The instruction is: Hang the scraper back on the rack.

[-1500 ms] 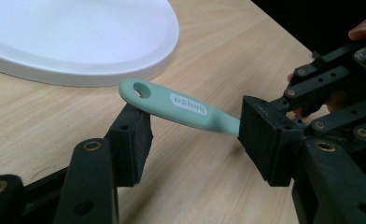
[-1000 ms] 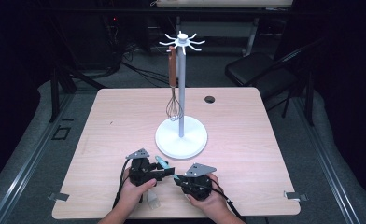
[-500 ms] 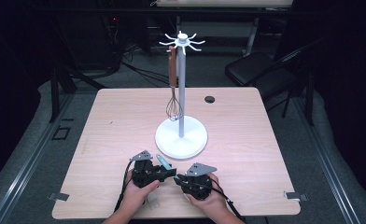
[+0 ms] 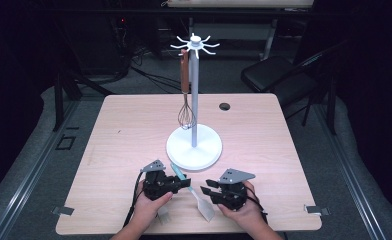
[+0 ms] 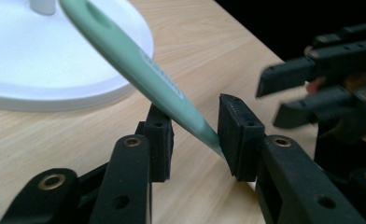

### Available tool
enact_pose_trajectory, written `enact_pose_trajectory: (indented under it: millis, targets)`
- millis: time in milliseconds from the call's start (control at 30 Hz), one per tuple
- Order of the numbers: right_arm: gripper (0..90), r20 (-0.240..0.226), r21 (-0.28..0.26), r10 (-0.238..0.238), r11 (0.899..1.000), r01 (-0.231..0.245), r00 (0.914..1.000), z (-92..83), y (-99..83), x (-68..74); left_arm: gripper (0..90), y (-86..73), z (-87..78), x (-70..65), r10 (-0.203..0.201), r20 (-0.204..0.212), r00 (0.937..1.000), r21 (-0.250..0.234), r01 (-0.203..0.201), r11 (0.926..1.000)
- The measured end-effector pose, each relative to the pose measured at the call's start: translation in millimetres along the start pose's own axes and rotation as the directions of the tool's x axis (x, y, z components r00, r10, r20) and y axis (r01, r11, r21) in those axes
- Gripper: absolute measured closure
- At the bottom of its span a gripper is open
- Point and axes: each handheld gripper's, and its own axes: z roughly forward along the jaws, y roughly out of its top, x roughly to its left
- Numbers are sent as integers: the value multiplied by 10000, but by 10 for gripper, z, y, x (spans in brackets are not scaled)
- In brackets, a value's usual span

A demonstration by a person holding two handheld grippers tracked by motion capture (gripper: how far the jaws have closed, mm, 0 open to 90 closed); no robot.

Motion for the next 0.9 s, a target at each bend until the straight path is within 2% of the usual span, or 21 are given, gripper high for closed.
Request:
enact_pose_trajectory:
  millis: [67, 167, 300, 467, 533, 567, 633, 767, 900]
  targets:
    - [670, 234, -181, 463, 9988, -459, 9987, -79, -11, -124, 695, 22, -10, -35, 96, 74, 9999, -40, -96, 9999]
    - [689, 506, -532, 917, 9946, -890, 9945, -166, -42, -258, 720, 69, -15, -93, 193, 288, 9994, -61, -191, 9998]
    - [693, 679, -672, 1089, 9923, -1043, 9917, -226, -60, -338, 768, 155, -2, -164, 78, 909, 9958, -43, -74, 10000]
    - [695, 734, -644, 1265, 9904, -1219, 9892, -228, -95, -390, 822, 306, -12, -274, 313, 1459, 9888, 19, -319, 9995]
    - [695, 726, -686, 1342, 9892, -1293, 9883, -221, -104, -399, 827, 377, -43, -322, 752, 1279, 9889, -2, -758, 9971]
    - [695, 744, -658, 1379, 9889, -1331, 9876, -222, -106, -401, 828, 433, -74, -341, 1151, 1164, 9865, 6, -1159, 9933]
    - [695, 808, -621, 1372, 9893, -1324, 9872, -220, -114, -411, 829, 512, -122, -356, 1581, 901, 9833, 66, -1593, 9872]
    - [695, 855, -615, 1471, 9879, -1422, 9854, -212, -130, -434, 829, 595, -172, -329, 1831, 677, 9808, 259, -1852, 9824]
    - [695, 873, -528, 1574, 9868, -1532, 9837, -202, -142, -446, 829, 621, -181, -285, 1857, 502, 9813, 390, -1877, 9814]
